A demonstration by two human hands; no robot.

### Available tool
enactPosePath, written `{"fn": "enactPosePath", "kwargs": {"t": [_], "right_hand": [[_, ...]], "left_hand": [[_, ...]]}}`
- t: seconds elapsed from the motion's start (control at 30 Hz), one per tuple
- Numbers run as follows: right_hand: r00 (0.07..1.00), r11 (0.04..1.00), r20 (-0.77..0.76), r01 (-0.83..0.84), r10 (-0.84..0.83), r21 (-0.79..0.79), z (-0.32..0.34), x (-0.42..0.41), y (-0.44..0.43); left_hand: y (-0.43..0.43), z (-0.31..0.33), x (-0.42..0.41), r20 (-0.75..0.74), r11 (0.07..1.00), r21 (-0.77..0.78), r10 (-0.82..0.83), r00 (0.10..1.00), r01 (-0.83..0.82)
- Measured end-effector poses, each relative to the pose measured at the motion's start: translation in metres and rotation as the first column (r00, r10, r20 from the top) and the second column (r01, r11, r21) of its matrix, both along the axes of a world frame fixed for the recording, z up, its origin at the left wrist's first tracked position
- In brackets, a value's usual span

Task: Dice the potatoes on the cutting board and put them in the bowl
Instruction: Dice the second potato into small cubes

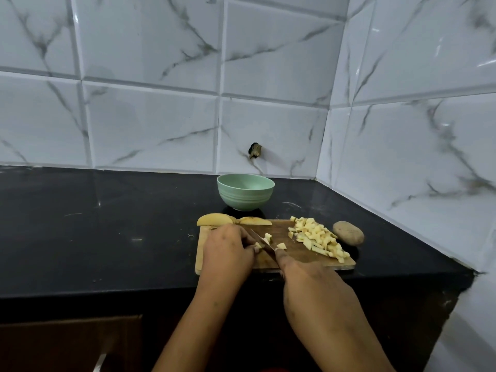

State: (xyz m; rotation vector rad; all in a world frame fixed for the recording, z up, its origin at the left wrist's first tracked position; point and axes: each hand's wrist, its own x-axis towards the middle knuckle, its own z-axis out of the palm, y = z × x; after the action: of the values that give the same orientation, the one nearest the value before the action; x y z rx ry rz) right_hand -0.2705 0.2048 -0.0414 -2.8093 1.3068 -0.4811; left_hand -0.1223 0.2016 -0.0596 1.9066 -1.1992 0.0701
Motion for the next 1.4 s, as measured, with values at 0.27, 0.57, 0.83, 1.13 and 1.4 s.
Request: {"fn": "enactPosePath", "kwargs": {"t": [0.27,0.57,0.83,1.13,1.4], "right_hand": [[0.984,0.996,-0.176,0.039,-0.023,0.083,0.000,0.014,-0.001],[0.997,1.000,-0.077,0.025,-0.024,0.012,0.001,0.019,-0.011],[0.997,0.998,-0.076,0.019,-0.014,0.057,0.004,0.005,0.003],[0.997,1.000,-0.081,0.001,-0.002,-0.008,-0.005,0.026,-0.008],[0.999,0.999,-0.014,-0.045,0.045,0.010,0.007,0.010,0.000]], "left_hand": [[-0.003,-0.002,0.003,0.020,1.000,0.004,-0.001,1.000,0.001],[0.002,-0.003,0.000,0.037,1.000,-0.023,0.021,0.999,-0.020],[0.000,-0.004,0.005,0.001,1.000,0.012,-0.025,1.000,0.025],[0.004,-0.004,0.001,0.022,0.998,-0.025,0.063,0.998,-0.062],[0.005,-0.005,0.005,0.031,1.000,-0.019,0.009,0.999,-0.009]]}}
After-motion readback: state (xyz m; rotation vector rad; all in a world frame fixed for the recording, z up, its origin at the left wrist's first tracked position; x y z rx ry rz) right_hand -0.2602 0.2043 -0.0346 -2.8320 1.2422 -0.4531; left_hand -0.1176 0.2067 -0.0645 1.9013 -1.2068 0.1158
